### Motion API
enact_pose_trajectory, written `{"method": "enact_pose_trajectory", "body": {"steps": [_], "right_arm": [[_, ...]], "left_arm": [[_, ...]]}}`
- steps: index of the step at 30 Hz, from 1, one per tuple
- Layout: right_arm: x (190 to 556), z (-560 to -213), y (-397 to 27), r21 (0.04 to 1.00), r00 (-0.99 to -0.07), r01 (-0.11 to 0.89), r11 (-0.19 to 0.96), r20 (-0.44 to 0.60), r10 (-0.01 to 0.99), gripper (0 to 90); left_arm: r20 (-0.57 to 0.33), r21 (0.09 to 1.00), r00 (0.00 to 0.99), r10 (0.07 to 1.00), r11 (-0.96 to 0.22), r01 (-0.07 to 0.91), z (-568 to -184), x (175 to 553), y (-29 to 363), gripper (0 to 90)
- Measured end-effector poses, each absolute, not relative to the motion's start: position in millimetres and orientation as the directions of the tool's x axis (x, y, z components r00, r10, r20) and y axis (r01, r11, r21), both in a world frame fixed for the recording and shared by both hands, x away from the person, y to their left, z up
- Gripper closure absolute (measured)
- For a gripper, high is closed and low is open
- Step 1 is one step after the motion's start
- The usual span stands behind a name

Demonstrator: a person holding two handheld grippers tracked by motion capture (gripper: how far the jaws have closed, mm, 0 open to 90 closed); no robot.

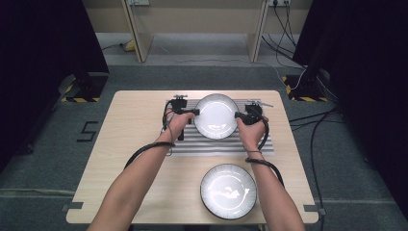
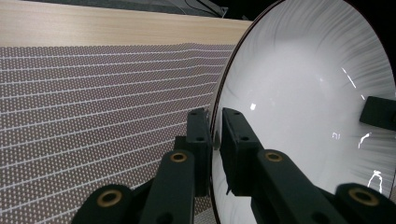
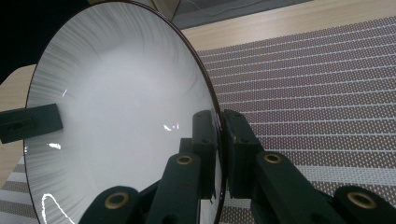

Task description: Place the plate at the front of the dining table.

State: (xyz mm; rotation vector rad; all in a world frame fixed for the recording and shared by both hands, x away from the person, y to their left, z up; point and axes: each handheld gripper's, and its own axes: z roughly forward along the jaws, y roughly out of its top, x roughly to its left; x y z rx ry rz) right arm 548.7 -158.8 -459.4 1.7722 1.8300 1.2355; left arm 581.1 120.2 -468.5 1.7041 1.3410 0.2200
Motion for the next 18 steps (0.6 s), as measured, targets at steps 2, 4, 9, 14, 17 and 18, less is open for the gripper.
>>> {"method": "enact_pose_trajectory", "body": {"steps": [2,4,9,14,17,18], "right_arm": [[548.9,-460.8,-158.1,0.738,-0.184,0.66,-0.138,0.338,0.923,84.3],[549.4,-462.4,-157.6,0.737,-0.184,0.662,-0.138,0.338,0.923,84.3],[549.9,-464.8,-154.5,0.74,-0.188,0.661,-0.126,0.326,0.926,84.5],[550.9,-468.7,-152.4,0.736,-0.189,0.667,-0.118,0.32,0.928,84.4],[552.1,-474.2,-151.5,0.73,-0.186,0.673,-0.12,0.324,0.928,84.4],[552.1,-474.2,-151.5,0.73,-0.186,0.673,-0.12,0.324,0.928,84.4]], "left_arm": [[-0.379,0.738,0.386,0.841,0.023,0.675,-469.7,581.5,120.4,81.1],[-0.381,0.734,0.38,0.843,0.025,0.679,-471.3,581.8,120.7,81.1],[-0.398,0.716,0.354,0.846,0.044,0.697,-475.8,583.4,122.7,80.7],[-0.397,0.709,0.346,0.85,0.045,0.704,-479.2,584.6,123.3,80.7],[-0.394,0.703,0.338,0.855,0.044,0.709,-483.2,586.1,123.9,80.6],[-0.394,0.703,0.338,0.855,0.044,0.709,-483.2,586.1,123.9,80.5]]}}
